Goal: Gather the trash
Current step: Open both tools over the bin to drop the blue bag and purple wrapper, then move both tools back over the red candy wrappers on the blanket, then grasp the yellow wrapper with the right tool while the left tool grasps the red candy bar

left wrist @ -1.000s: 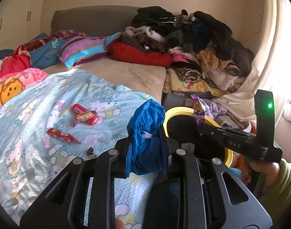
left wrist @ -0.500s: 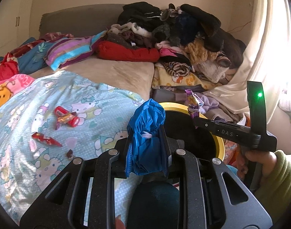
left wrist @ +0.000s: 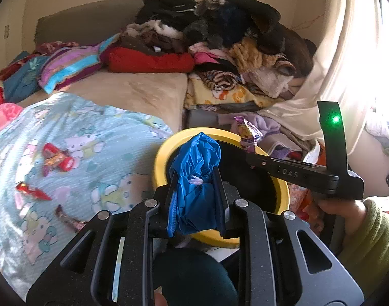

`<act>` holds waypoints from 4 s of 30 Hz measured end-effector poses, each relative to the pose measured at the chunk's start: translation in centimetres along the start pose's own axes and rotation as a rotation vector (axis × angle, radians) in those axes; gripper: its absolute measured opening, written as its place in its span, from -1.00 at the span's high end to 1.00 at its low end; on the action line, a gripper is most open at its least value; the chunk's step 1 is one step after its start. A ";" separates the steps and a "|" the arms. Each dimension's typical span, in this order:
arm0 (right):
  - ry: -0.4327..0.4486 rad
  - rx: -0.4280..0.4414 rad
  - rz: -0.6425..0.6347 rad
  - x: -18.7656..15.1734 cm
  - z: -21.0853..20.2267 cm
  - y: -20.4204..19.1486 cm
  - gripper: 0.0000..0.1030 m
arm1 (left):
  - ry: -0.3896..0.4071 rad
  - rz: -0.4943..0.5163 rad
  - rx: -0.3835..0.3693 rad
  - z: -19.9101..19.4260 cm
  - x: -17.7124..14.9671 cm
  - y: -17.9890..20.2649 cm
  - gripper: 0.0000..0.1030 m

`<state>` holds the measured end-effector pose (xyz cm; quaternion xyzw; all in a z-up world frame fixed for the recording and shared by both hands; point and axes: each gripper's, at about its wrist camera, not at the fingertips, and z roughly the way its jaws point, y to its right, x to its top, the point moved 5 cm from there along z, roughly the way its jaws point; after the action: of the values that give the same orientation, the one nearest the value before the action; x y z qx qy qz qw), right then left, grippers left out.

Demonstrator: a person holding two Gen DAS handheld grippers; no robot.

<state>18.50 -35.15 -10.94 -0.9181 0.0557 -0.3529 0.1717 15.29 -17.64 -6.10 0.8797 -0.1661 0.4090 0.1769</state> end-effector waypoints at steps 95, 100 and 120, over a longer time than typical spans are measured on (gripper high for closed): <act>-0.131 0.098 -0.856 0.8 19.9 -31.8 -0.11 | 0.028 -0.558 0.322 -4.5 -7.1 -28.3 -0.36; -0.144 0.044 -0.933 0.2 22.5 -31.9 -0.09 | 0.009 -0.588 0.308 -3.4 -7.5 -28.9 -0.36; -0.159 0.143 -0.881 -0.7 23.0 -32.2 0.53 | -0.060 -0.716 0.241 2.2 -7.0 -30.4 -0.29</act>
<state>32.70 1.43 -15.84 -0.8643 -0.3780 -0.3239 0.0722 25.79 9.23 -18.24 0.9081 0.1962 0.3120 0.1990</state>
